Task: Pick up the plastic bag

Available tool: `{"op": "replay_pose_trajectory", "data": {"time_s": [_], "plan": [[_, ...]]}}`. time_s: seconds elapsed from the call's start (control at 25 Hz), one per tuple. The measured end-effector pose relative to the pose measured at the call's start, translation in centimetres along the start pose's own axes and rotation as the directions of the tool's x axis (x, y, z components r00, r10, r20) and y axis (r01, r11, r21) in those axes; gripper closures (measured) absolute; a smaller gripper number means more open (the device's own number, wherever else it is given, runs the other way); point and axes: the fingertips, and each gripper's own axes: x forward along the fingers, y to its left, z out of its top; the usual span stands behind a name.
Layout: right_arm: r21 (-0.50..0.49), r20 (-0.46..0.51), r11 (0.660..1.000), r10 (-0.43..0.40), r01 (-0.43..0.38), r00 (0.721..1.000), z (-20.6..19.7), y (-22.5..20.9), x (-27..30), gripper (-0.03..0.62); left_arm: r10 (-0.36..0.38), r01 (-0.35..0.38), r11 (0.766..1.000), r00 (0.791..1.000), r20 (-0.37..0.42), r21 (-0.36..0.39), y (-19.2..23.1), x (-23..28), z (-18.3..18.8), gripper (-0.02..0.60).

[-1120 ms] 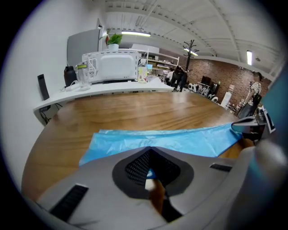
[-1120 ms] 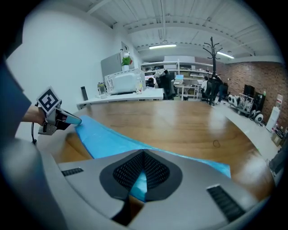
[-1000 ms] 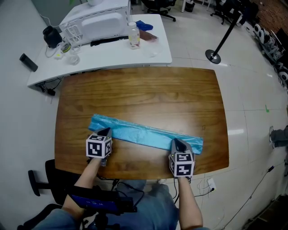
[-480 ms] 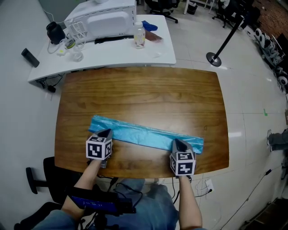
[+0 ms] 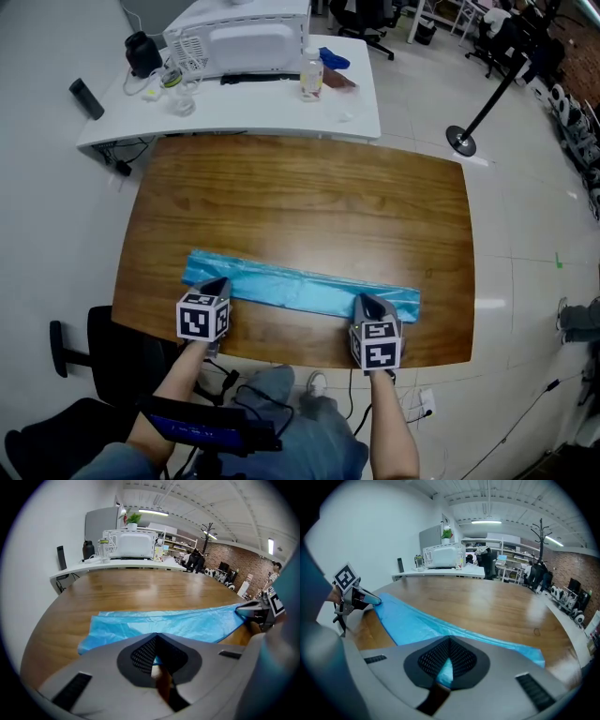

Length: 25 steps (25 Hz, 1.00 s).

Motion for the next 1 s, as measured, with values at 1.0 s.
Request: {"op": "replay_pose_trajectory", "data": {"time_s": [1.0], "plan": [[-0.115,-0.008,0.989,0.09,-0.091,0.996,-1.0,1.0,-1.4,0.594,0.093,-0.092,0.993,0.996,0.005,-0.071,-1.3,-3.0,-3.7,0.571]]}}
